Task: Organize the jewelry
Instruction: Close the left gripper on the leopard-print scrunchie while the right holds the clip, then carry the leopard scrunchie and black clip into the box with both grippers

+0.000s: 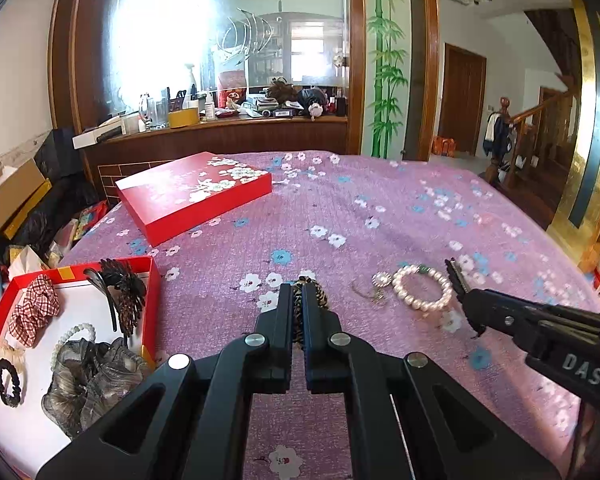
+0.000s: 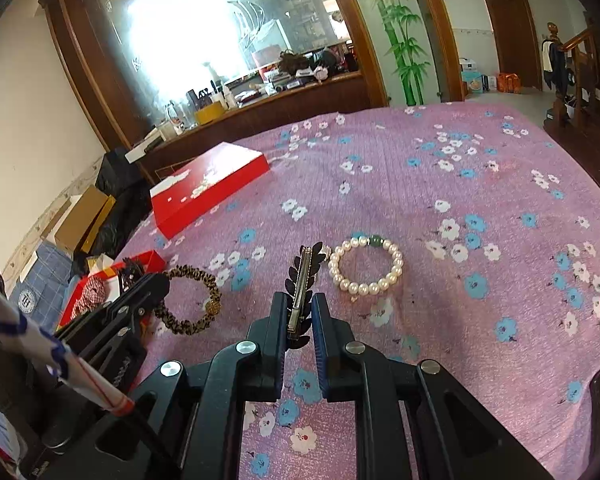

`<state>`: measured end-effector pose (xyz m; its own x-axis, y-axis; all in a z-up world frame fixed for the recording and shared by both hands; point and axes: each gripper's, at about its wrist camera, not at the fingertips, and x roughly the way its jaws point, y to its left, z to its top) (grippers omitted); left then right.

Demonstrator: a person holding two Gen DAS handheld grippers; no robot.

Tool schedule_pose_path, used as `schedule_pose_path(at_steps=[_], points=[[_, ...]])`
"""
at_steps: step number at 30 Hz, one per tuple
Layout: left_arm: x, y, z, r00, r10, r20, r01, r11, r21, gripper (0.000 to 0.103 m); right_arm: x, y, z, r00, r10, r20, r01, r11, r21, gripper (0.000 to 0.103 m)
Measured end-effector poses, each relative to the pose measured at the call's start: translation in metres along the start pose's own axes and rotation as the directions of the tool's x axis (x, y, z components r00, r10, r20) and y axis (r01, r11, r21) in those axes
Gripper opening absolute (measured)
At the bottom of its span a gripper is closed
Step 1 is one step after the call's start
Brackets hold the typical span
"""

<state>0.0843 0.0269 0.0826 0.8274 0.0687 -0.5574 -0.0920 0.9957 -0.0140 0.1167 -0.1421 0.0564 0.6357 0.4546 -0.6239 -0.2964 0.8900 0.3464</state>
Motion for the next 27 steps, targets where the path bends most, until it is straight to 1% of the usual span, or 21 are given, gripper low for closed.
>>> schedule_pose_path(at_steps=[7,10,13,17,20,23,27], points=[[-0.050,0.020,0.013,0.997,0.019,0.069,-0.017,1.000,-0.017,0.004,-0.021,0.017,0.005,0.999,0.020,0.049,-0.020,1.000,-0.010,0.013],[-0.074,0.036,0.015,0.995,0.034,0.094,-0.032,0.999,-0.024,0.004,-0.032,0.036,0.003,0.996,0.078,0.052,-0.077,0.997,-0.018,0.014],[-0.094,0.057,0.014,0.993,0.050,0.107,-0.045,0.998,-0.042,0.004,-0.040,0.060,-0.004,0.991,0.123,0.046,-0.120,0.991,-0.054,0.014],[-0.112,0.088,0.005,0.991,0.076,0.106,-0.069,0.995,-0.076,0.004,-0.047,0.102,-0.015,0.979,0.203,0.018,-0.200,0.973,-0.119,0.014],[-0.122,0.114,-0.006,0.990,0.105,0.096,-0.096,0.991,-0.099,0.004,-0.048,0.133,-0.026,0.969,0.246,-0.014,-0.245,0.954,-0.174,0.014],[-0.127,0.144,-0.020,0.988,0.137,0.072,-0.126,0.982,-0.140,0.004,-0.044,0.158,-0.039,0.959,0.279,-0.054,-0.284,0.934,-0.218,0.014],[-0.130,0.175,-0.043,0.984,0.175,0.037,-0.165,0.968,-0.187,0.004,-0.031,0.189,-0.058,0.946,0.303,-0.117,-0.323,0.909,-0.263,0.014]])
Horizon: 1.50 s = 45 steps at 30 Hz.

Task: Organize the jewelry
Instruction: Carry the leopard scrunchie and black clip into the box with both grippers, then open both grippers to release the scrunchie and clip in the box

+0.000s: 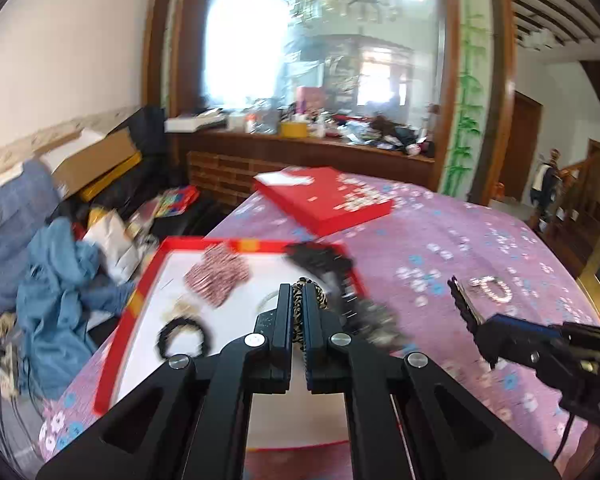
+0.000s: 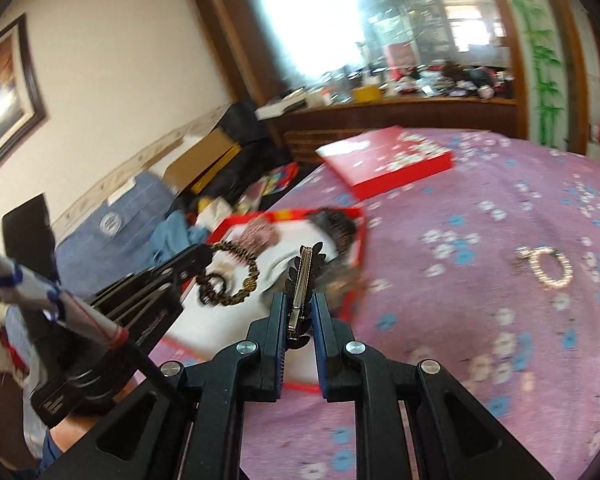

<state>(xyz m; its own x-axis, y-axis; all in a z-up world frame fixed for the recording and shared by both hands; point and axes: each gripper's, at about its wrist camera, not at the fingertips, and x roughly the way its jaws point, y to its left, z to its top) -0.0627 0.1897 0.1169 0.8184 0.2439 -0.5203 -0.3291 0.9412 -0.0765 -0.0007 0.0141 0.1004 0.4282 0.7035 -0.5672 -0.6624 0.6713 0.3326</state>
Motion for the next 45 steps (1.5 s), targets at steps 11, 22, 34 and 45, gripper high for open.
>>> schedule_pose_path(at_steps=[11,22,34,45], points=[[0.026,0.058,-0.035,0.995,0.040,-0.092,-0.049,0.994,-0.095,0.004,0.071,0.041,-0.023,0.987,0.040,-0.153,-0.052,0.996,-0.074,0.014],[0.043,0.069,-0.049,0.988,0.019,-0.155,-0.038,0.992,-0.118,0.004,0.110,0.041,-0.030,0.977,0.010,-0.213,-0.023,0.998,-0.062,0.014],[0.050,0.069,-0.050,0.978,0.058,-0.198,-0.082,0.990,-0.115,0.004,0.124,0.034,-0.033,0.975,-0.020,-0.222,0.007,0.998,-0.057,0.015],[0.050,0.071,-0.051,0.975,0.084,-0.204,-0.108,0.988,-0.107,0.004,0.127,0.025,-0.035,0.974,-0.030,-0.225,0.022,0.999,-0.037,0.015]])
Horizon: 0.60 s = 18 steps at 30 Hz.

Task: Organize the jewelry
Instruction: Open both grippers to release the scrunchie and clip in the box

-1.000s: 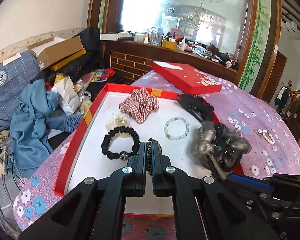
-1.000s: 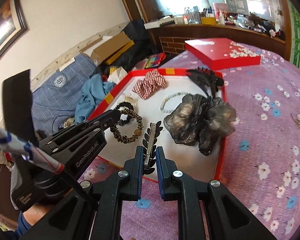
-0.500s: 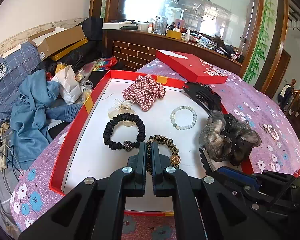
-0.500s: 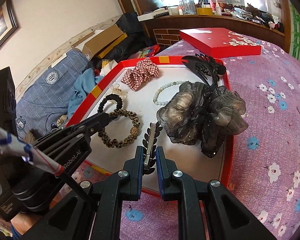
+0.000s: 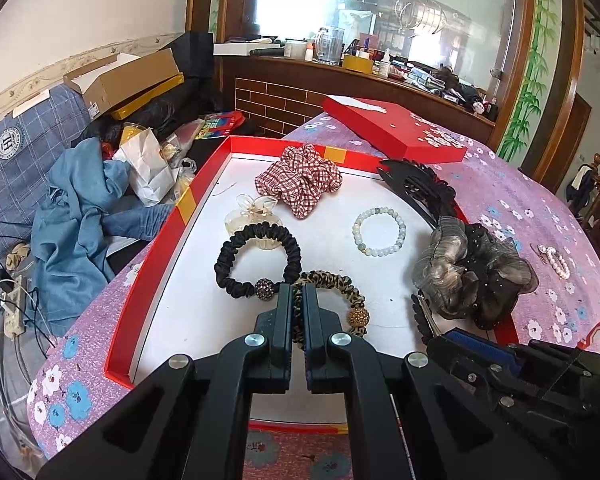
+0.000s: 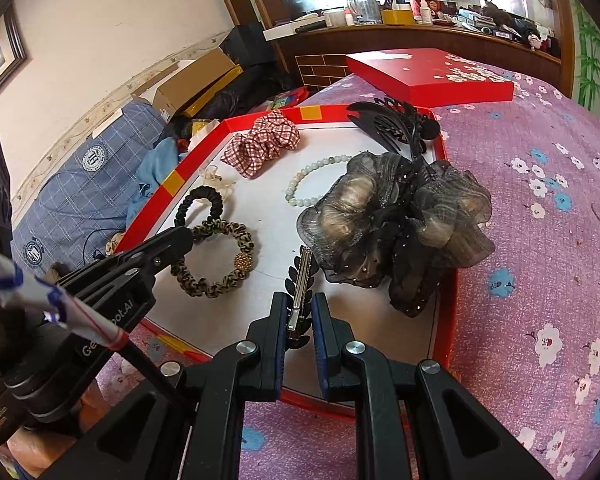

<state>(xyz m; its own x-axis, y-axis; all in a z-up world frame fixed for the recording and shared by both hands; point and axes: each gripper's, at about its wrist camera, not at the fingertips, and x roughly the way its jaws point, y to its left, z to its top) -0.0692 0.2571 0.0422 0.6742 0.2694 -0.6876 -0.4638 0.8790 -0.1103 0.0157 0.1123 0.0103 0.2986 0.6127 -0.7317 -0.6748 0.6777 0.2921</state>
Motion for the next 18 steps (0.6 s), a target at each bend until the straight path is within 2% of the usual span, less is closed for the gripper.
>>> schedule_pose_path(at_steps=[18], points=[[0.0003,0.0024,0.0001,1.000,0.016,-0.007,-0.016,1.000,-0.005,0.004,0.0060,-0.0012,-0.0019,1.000,0.001,-0.022,-0.001,1.000,-0.001,0.016]])
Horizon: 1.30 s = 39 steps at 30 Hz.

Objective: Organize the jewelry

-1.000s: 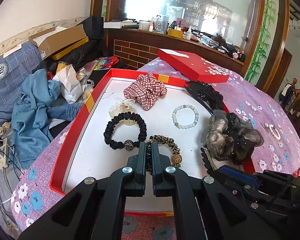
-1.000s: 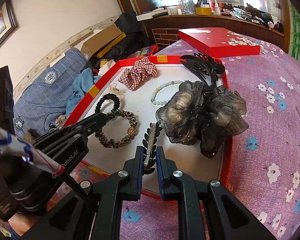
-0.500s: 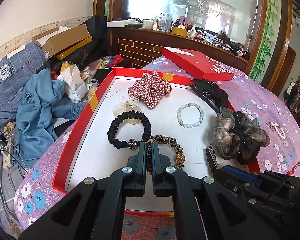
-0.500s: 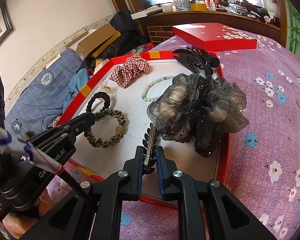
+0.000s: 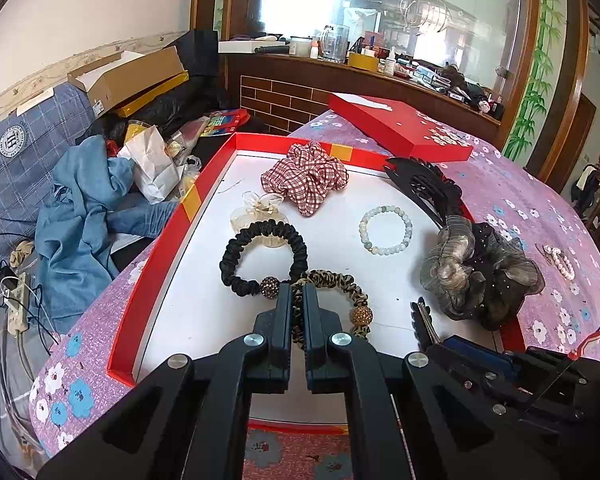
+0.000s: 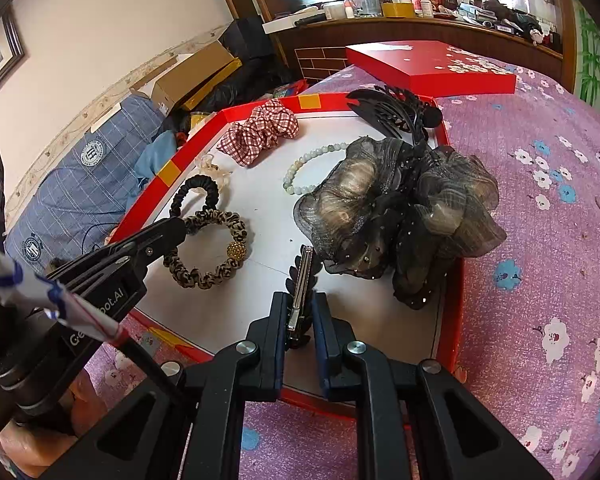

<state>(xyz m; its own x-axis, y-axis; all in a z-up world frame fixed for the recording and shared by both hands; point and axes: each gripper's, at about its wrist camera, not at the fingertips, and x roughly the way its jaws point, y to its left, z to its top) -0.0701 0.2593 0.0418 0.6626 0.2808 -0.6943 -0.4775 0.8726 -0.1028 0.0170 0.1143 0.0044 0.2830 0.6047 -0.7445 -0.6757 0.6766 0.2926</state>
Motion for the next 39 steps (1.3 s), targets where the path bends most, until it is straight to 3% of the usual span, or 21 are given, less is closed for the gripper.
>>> schedule_pose_path(at_steps=[11,15,21,23,25,26,28,31,35,39], points=[[-0.001,0.003,-0.001,1.000,0.010,0.002,-0.010,1.000,-0.002,0.006,-0.004,0.000,-0.002,1.000,0.011,-0.005,-0.011,1.000,0.001,0.016],[-0.004,0.007,-0.003,1.000,0.022,0.005,-0.022,1.000,-0.008,0.021,-0.010,0.001,-0.002,1.000,0.015,0.005,-0.015,1.000,0.005,0.028],[-0.006,0.006,-0.004,1.000,0.029,0.003,-0.029,0.999,-0.013,0.037,-0.024,0.001,-0.004,0.999,0.031,0.029,-0.031,0.999,0.008,0.030],[-0.007,0.004,-0.003,0.999,0.035,0.007,-0.035,0.999,-0.011,0.051,-0.033,0.000,-0.005,0.998,0.032,0.045,-0.033,0.999,0.008,0.037],[-0.011,0.002,-0.004,0.998,0.053,0.024,-0.053,0.999,-0.006,0.060,-0.043,-0.002,-0.007,0.997,0.031,0.069,-0.032,0.999,0.013,0.055],[-0.014,0.002,-0.004,0.998,0.057,0.030,-0.057,0.998,-0.005,0.062,-0.047,-0.002,-0.008,0.996,0.031,0.079,-0.032,0.999,0.015,0.057],[-0.018,0.001,-0.005,0.998,0.056,0.032,-0.056,0.998,-0.012,0.075,-0.058,-0.003,-0.010,0.995,0.028,0.101,-0.030,0.999,0.017,0.063],[-0.027,-0.002,-0.007,0.995,0.078,0.055,-0.076,0.997,-0.027,0.083,-0.075,-0.003,-0.015,0.991,0.009,0.137,-0.010,1.000,0.006,0.075],[-0.041,-0.008,-0.008,0.988,0.119,0.096,-0.117,0.993,-0.026,0.090,-0.101,0.000,-0.028,0.977,-0.045,0.208,0.054,0.998,-0.038,0.085],[-0.063,-0.022,-0.015,0.960,0.202,0.196,-0.206,0.979,0.000,0.099,-0.119,0.001,-0.044,0.959,-0.096,0.268,0.118,0.991,-0.067,0.090]])
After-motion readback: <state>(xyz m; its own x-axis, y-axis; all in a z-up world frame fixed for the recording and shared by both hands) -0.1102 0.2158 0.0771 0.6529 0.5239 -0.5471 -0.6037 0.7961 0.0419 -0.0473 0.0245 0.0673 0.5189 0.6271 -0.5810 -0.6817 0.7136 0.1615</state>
